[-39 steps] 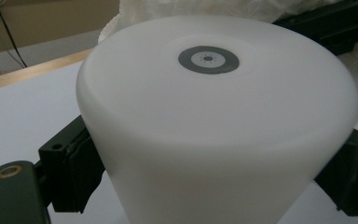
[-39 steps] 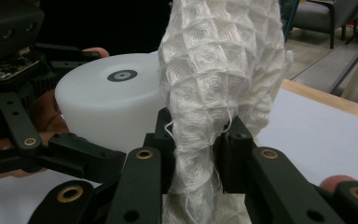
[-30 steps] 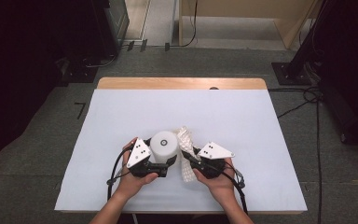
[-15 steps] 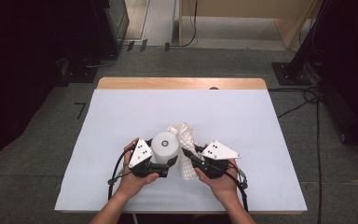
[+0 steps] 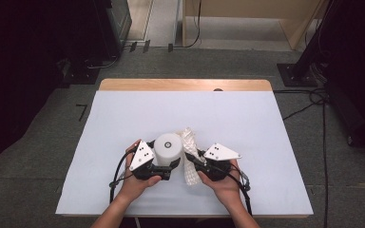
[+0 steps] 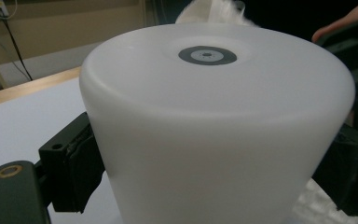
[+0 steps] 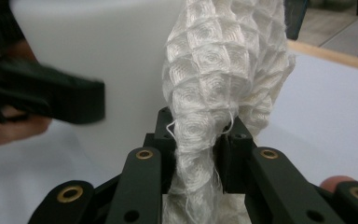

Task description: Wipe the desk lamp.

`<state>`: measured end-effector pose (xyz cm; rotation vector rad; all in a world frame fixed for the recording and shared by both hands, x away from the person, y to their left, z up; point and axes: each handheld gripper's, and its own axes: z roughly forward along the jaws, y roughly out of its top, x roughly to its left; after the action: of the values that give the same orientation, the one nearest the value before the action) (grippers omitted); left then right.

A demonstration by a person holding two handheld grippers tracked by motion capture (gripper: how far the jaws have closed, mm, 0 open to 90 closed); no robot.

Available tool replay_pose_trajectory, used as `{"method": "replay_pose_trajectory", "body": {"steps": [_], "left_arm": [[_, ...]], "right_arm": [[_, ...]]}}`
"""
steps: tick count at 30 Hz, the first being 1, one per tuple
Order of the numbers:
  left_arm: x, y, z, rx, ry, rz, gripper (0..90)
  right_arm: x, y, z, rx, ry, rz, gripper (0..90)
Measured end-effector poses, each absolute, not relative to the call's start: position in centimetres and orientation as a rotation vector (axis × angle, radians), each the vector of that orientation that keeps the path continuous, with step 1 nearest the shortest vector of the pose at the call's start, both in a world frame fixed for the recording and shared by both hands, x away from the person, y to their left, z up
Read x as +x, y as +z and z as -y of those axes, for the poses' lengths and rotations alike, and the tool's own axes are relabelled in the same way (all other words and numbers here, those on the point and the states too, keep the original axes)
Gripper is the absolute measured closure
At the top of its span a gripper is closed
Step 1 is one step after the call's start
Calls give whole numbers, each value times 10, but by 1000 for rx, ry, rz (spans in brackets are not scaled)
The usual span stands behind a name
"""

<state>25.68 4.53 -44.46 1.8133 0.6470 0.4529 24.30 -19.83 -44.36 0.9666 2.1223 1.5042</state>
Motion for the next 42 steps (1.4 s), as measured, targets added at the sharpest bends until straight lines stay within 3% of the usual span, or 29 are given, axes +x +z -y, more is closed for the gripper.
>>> {"method": "replay_pose_trajectory", "body": {"steps": [15, 21, 26, 29, 34, 42], "left_arm": [[261, -468, -37, 1889, 511, -689, 84], [253, -464, -34, 1822, 576, -781, 0], [244, -469, -16, 1810, 683, -943, 3], [240, -469, -9, 1814, 720, -976, 75], [247, -465, -20, 1800, 624, -964, 84], [253, -437, -51, 1703, 460, -767, 86]], "right_arm": [[251, -447, 221, 1091, 1449, -2043, 728], [253, -450, 222, 1096, 1431, -2051, 728], [254, -451, 224, 1103, 1429, -2047, 728], [254, -452, 223, 1104, 1422, -2050, 728], [254, -454, 221, 1094, 1409, -2063, 728], [252, -456, 211, 1069, 1404, -2093, 728]]}}
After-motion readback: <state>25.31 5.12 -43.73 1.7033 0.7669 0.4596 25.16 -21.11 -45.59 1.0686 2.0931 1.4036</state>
